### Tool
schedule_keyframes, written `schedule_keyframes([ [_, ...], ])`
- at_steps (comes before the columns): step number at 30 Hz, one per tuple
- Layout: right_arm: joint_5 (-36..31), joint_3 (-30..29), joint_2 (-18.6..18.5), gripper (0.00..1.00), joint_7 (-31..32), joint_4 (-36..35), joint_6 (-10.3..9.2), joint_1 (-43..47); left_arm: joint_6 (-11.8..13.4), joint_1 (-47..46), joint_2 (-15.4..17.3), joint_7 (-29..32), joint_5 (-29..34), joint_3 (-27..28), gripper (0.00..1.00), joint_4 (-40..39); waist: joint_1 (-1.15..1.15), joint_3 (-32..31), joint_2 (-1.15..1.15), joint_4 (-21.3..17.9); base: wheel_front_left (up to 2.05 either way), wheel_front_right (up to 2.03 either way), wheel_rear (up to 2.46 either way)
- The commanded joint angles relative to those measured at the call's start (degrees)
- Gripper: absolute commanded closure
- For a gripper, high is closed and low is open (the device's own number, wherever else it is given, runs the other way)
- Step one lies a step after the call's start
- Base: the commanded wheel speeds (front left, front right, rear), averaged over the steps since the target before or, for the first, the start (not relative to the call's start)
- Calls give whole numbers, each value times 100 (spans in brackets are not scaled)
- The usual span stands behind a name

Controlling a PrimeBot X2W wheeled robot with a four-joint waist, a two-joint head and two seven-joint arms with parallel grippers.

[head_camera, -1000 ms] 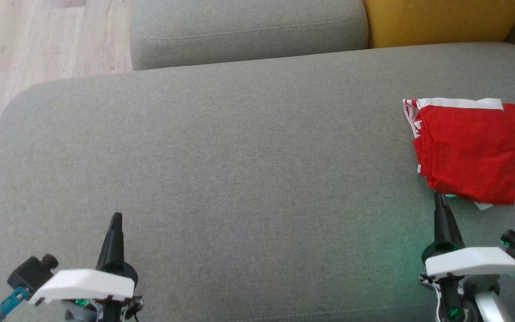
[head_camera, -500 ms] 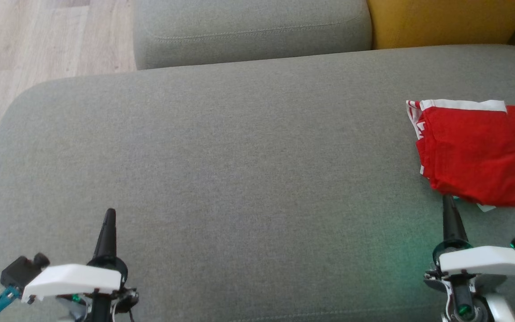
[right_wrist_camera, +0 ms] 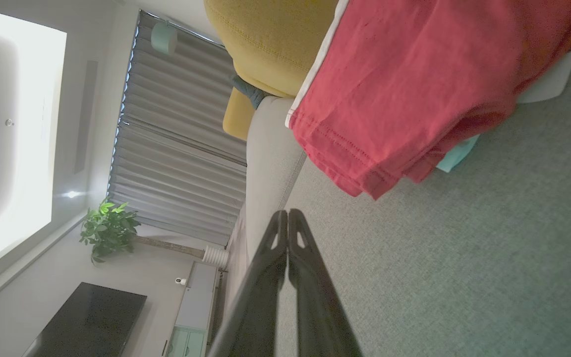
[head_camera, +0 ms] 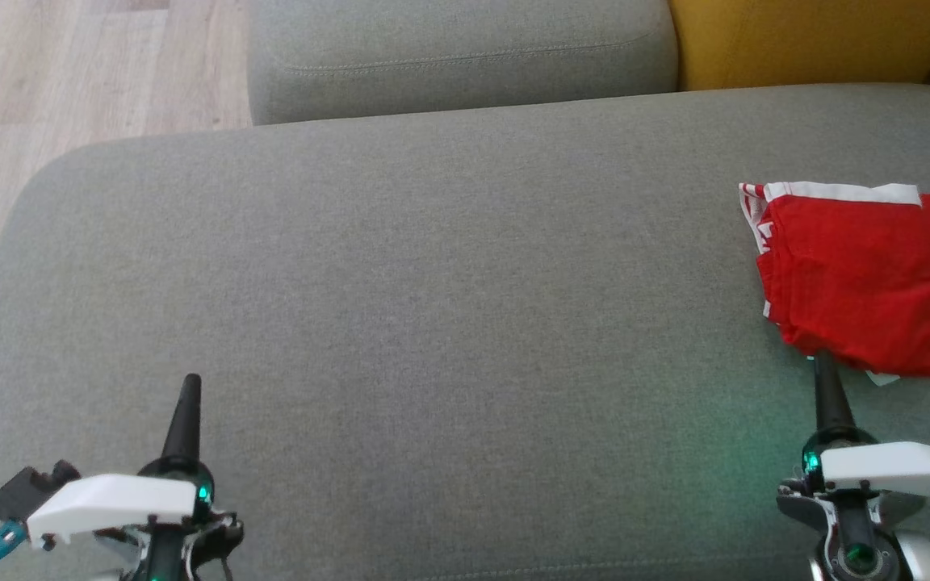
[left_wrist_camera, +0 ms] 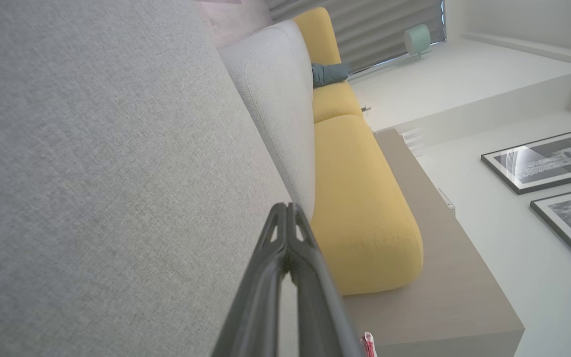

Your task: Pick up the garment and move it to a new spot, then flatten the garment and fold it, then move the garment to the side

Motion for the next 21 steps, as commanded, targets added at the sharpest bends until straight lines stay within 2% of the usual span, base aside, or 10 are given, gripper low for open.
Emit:
schedule_keyframes([
  [1,170,36,-94,100,50,-229,-3,-336,-37,-372,96,44,-139,195,100,-163,0,0,0,5,0,0,0],
  [21,1477,-190,-89,100,387,-264,-4,-368,-125,-536,94,386,-1279,445,100,-17,0,-8,0,78,0,0,0],
])
